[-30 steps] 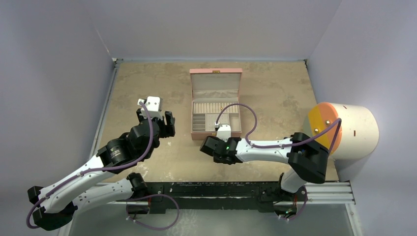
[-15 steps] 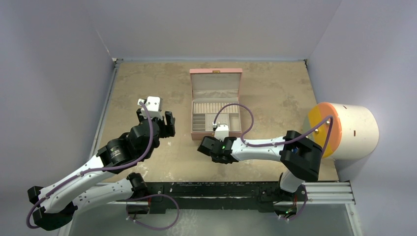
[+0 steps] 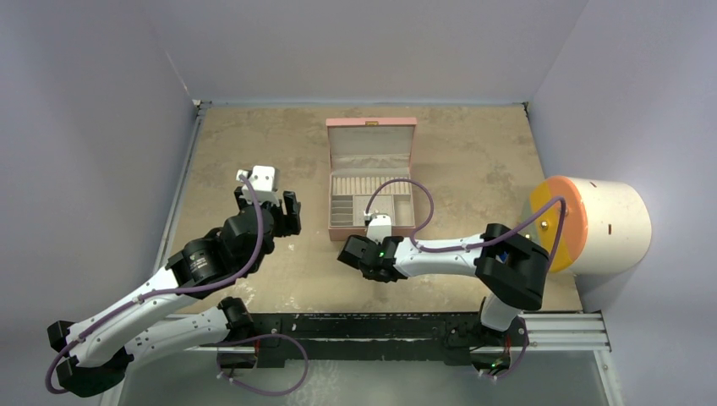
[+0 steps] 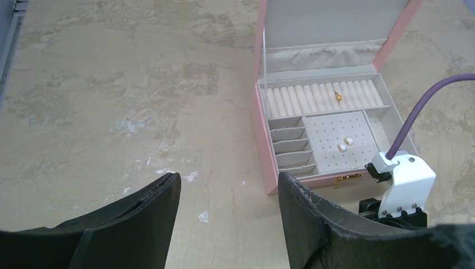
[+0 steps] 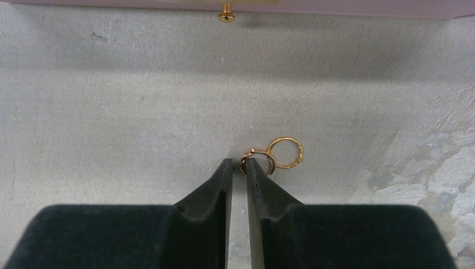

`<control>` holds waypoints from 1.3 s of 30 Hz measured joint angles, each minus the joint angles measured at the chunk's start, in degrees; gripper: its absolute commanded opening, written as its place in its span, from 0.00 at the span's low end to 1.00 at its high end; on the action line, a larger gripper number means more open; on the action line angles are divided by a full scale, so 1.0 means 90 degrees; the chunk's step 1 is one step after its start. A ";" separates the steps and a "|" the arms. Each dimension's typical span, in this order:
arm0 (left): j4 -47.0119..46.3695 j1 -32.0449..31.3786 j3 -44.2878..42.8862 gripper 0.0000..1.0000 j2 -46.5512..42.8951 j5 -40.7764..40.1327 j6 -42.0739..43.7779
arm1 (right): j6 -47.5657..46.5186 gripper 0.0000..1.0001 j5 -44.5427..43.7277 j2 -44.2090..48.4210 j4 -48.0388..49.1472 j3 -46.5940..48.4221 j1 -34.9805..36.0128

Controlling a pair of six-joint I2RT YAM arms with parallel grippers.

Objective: Organize the mixed jewelry

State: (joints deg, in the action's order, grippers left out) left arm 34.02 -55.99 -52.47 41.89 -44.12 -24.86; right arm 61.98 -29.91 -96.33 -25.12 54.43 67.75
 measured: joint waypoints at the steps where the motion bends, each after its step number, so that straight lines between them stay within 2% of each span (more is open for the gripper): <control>1: 0.0000 0.0000 0.0000 0.63 0.0000 0.0000 0.0000 | 0.0005 0.15 -0.0015 -0.0002 0.0000 0.0000 0.0000; 5: 0.0000 0.0005 0.0000 0.63 0.0000 0.0000 0.0000 | 0.0029 0.08 -0.0019 -0.0005 0.0022 0.0000 0.0000; 7: 0.0000 0.0005 0.0000 0.63 0.0000 0.0000 0.0000 | 0.0051 0.00 -0.0017 -0.0005 0.0036 0.0000 0.0000; 16: 0.0000 0.0005 0.0000 0.63 0.0012 0.0000 0.0000 | -0.0036 0.00 0.0012 0.0027 0.0308 -0.0085 0.0000; 23: 0.0002 0.0005 0.0000 0.63 0.0012 -0.0002 -0.0002 | -0.0644 0.00 0.0182 0.0466 0.0816 -0.0488 0.0002; 28: 0.0002 0.0005 0.0000 0.64 0.0010 0.0000 -0.0002 | -0.1579 0.00 0.0437 0.1282 0.1532 -0.0874 0.0007; 39: -0.0002 0.0005 0.0000 0.63 0.0000 0.0270 -0.0002 | -0.5146 0.00 0.1838 0.2720 0.3701 -0.1651 0.0015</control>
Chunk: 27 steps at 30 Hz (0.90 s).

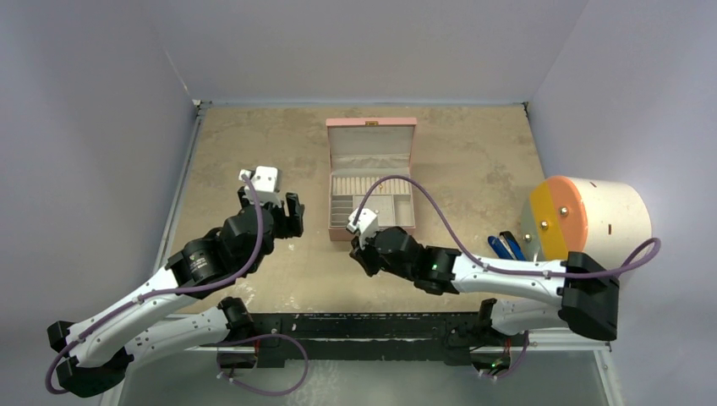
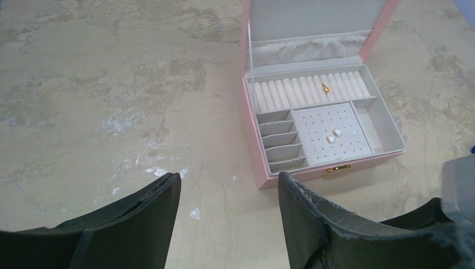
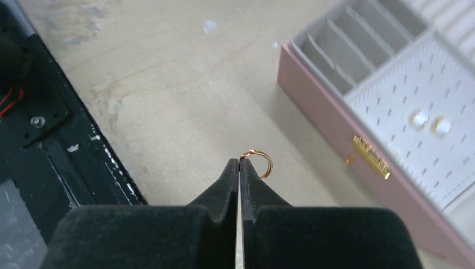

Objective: Organize the mixed jewelry

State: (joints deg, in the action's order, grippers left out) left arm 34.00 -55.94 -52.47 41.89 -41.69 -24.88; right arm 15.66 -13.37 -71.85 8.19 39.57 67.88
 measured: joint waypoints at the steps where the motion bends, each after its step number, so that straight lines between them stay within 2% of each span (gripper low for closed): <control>1: -0.0002 0.0000 0.0000 0.63 -0.0005 0.0066 0.0000 | -0.0342 0.00 0.0151 0.0090 0.0112 -0.0015 0.0000; 12: -0.0005 0.0005 0.0000 0.62 -0.0068 0.1474 -0.0226 | -0.4104 0.00 0.2356 0.1336 0.1129 -0.0580 0.0000; 21: -0.0117 0.0005 0.0000 0.60 0.0070 0.3339 -0.0610 | -0.7074 0.00 0.3485 0.1758 0.0799 -0.0590 0.0012; 27: -0.0367 0.0005 0.0034 0.56 0.0085 0.4262 -0.0896 | -0.8255 0.00 0.3796 0.1863 0.0136 -0.0410 0.0012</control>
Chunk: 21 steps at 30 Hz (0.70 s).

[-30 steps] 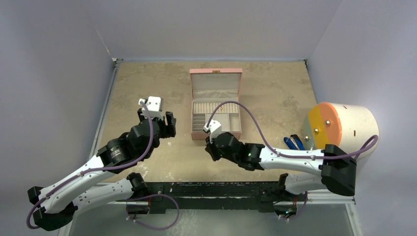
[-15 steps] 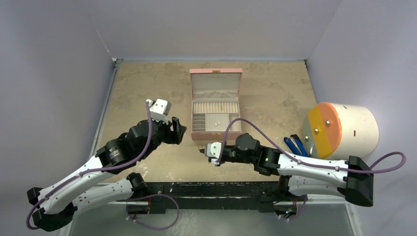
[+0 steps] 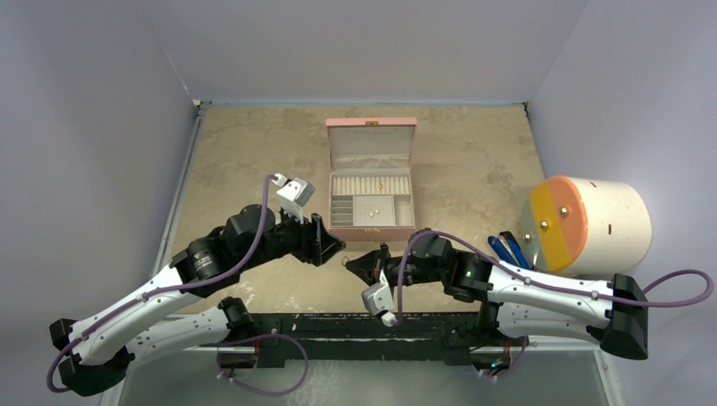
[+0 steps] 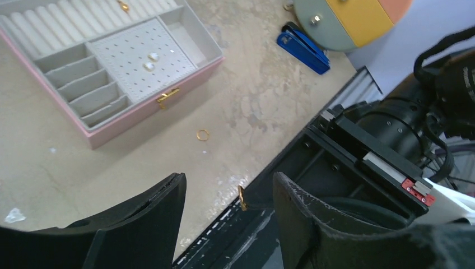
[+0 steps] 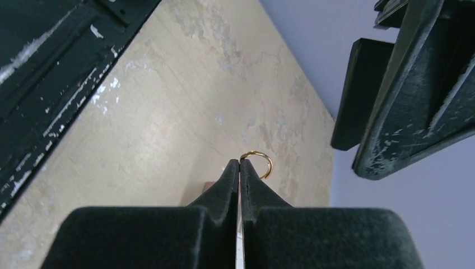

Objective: Organize the mixed jewelry

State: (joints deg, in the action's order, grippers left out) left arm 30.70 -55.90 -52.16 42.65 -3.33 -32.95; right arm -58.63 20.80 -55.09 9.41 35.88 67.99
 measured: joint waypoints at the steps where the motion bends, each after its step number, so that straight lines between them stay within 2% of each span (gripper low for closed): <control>1: -0.0027 0.0000 0.0015 0.56 0.0015 0.0146 -0.0056 | -0.0192 0.00 0.0017 -0.0002 -0.0163 0.0075 0.0000; 10: -0.0146 0.0000 0.0158 0.44 0.0374 0.1120 -0.0338 | -0.1579 0.00 0.0148 0.0000 -0.1202 0.0680 0.0000; 21: -0.0221 0.0000 0.0163 0.34 0.0486 0.1443 -0.0454 | -0.2669 0.00 0.0146 -0.0053 -0.2348 0.1311 0.0036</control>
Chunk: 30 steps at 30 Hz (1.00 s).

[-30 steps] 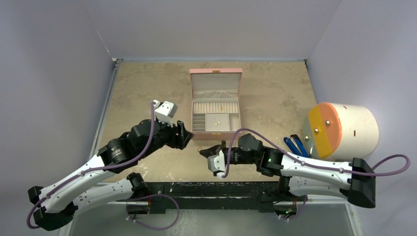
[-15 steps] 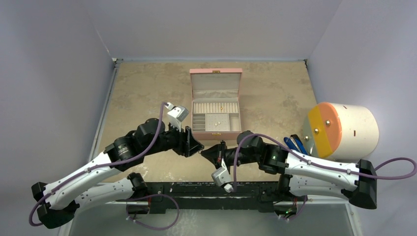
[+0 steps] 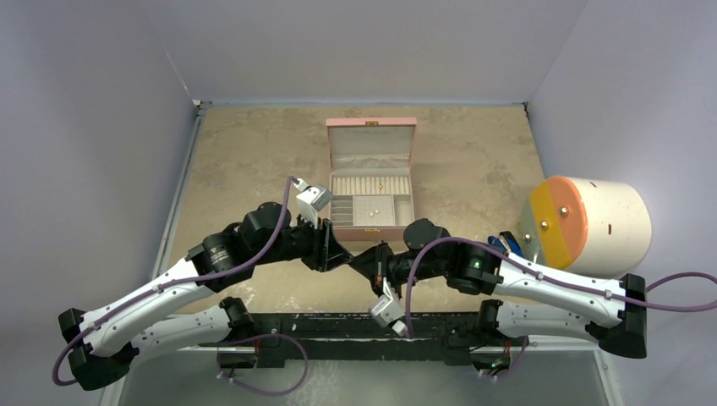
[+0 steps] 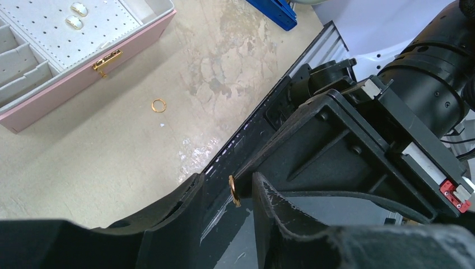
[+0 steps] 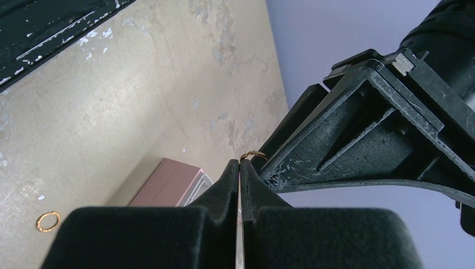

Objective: Organize the mixed jewelry

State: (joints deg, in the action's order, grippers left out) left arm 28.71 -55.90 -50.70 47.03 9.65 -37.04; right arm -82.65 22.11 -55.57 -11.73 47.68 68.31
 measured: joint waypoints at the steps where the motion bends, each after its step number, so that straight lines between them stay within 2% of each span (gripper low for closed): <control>1: -0.0005 0.0000 0.0000 0.33 0.0000 0.0007 -0.0002 | -0.0044 0.00 0.0002 -0.0032 -0.0051 0.0036 0.0007; 10: 0.0002 0.0000 0.0000 0.19 0.0002 0.0039 -0.0036 | -0.0304 0.00 -0.0010 -0.0194 -0.0342 0.0202 0.0078; 19: 0.0012 0.0000 0.0000 0.15 0.0002 0.0044 -0.0034 | -0.0357 0.00 -0.0017 -0.0202 -0.0398 0.0206 0.0087; 30: 0.0083 0.0000 0.0000 0.14 0.0041 0.0041 -0.0029 | -0.0386 0.00 -0.0182 -0.0202 -0.0454 0.0206 0.0119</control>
State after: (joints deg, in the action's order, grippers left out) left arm 29.45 -55.90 -50.70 47.40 10.02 -37.30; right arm -86.13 20.47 -57.39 -15.81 49.54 69.38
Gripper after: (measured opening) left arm 0.143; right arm 0.004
